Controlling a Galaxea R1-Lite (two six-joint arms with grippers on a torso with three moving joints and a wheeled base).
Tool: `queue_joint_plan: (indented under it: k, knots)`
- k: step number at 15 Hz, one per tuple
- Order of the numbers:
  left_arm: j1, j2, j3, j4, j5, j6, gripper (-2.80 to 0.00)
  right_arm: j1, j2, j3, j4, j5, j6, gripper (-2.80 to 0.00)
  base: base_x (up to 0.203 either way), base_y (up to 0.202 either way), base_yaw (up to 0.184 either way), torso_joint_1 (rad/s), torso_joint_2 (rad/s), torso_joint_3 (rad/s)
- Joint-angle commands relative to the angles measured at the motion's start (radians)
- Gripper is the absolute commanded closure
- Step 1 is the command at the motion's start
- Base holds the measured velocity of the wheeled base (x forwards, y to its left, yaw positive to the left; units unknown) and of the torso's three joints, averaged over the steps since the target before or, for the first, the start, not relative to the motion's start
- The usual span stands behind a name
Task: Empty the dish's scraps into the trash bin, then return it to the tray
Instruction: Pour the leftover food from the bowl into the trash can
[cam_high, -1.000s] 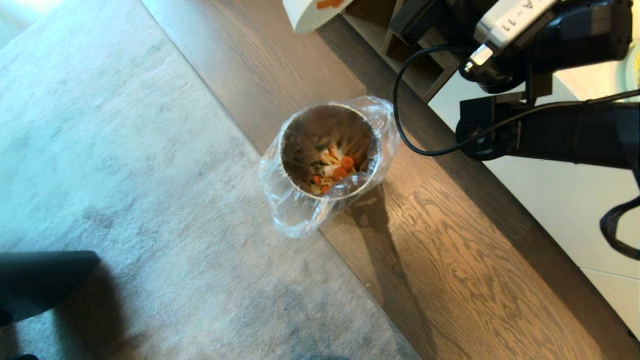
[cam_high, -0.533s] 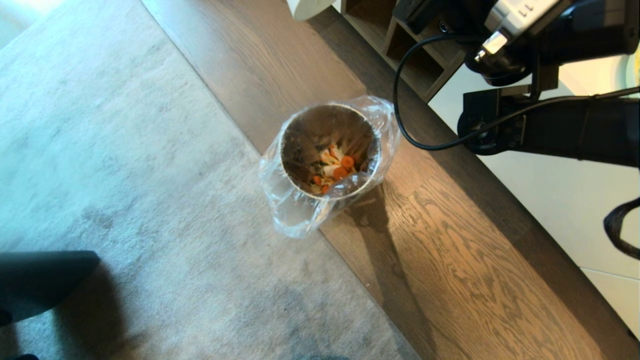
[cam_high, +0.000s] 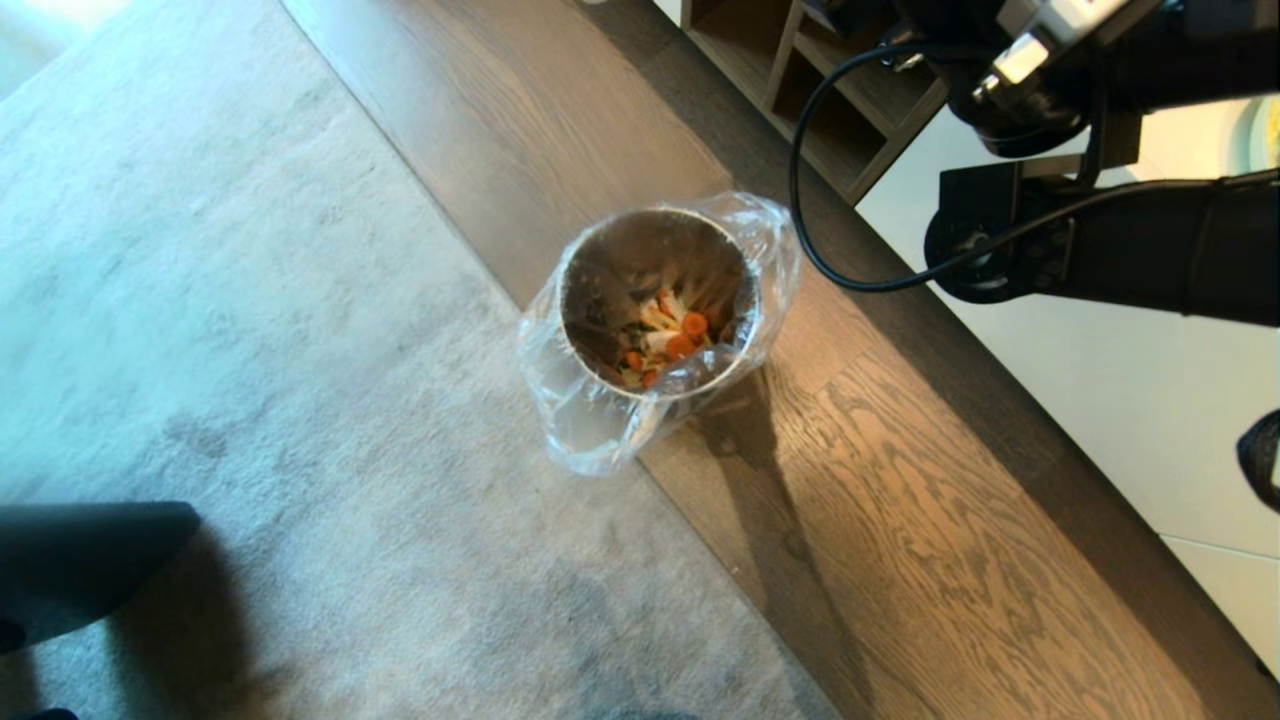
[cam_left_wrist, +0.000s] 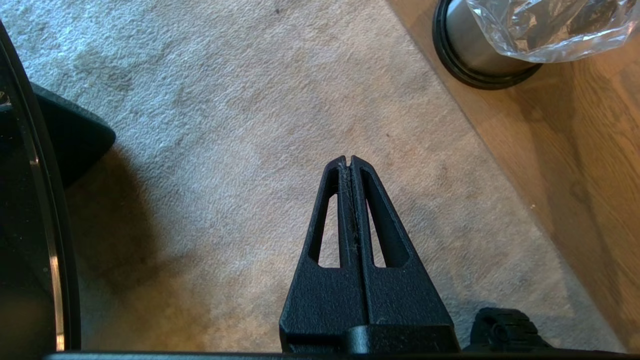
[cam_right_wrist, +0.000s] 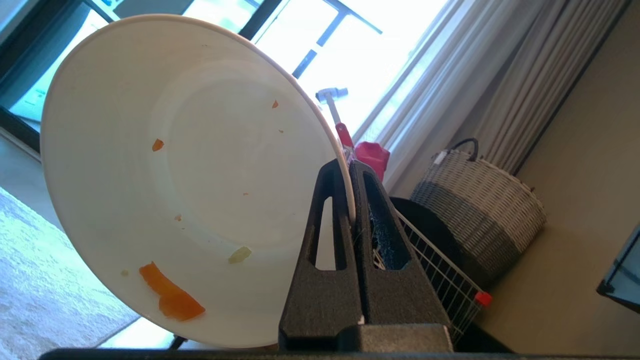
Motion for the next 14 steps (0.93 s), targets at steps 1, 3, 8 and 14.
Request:
queue_joint_plan:
  k: [1,3,8,14]
  knots:
    - [0.0,0.0,0.0,0.0,0.001,-0.001,0.0,0.013,-0.011,-0.009,-0.015,0.004,0.009,0.0,0.0,0.0,0.0,0.0,0.0,0.0]
    - [0.0,0.0,0.0,0.0,0.001,-0.001,0.0,0.011,-0.011,-0.003,-0.035,0.004,0.015,0.0,0.0,0.0,0.0,0.0,0.0,0.0]
    - [0.0,0.0,0.0,0.0,0.001,-0.001,0.0,0.006,-0.028,-0.004,-0.035,0.003,0.026,0.0,0.0,0.0,0.0,0.0,0.0,0.0]
    - [0.0,0.0,0.0,0.0,0.001,-0.001,0.0,0.012,-0.012,-0.004,-0.008,0.003,-0.004,0.0,0.0,0.0,0.0,0.0,0.0,0.0]
